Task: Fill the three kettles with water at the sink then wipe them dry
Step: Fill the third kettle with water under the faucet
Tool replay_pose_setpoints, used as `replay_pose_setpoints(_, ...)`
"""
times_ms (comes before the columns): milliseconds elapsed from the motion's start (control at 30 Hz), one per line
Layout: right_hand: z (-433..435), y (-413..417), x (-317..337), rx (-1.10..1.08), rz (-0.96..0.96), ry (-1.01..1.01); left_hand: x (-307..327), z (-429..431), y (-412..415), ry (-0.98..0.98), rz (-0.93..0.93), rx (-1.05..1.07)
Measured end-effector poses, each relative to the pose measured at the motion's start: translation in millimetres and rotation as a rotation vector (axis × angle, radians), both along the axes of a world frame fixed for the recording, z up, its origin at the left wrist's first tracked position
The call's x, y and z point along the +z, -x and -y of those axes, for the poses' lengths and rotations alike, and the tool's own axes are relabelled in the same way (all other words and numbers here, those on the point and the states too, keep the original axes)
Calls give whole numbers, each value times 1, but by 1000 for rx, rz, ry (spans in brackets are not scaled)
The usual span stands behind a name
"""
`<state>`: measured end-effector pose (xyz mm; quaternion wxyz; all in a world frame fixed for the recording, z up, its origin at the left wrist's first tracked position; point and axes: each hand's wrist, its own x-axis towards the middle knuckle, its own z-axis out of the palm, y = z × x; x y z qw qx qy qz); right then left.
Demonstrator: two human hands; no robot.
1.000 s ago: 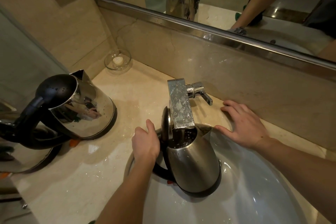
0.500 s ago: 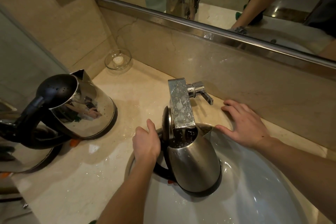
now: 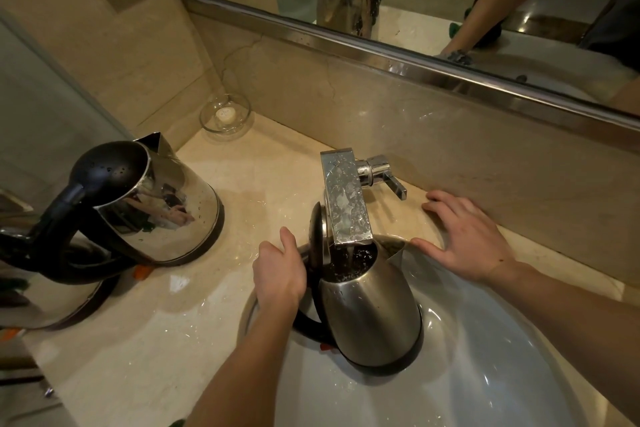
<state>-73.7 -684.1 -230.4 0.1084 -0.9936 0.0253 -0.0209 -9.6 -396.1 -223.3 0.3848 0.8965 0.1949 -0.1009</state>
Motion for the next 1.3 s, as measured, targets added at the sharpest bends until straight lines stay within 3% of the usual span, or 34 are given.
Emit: replay_pose_setpoints(1300,1,0,-2,-1,16,-12,1,2,1,0,4,-3)
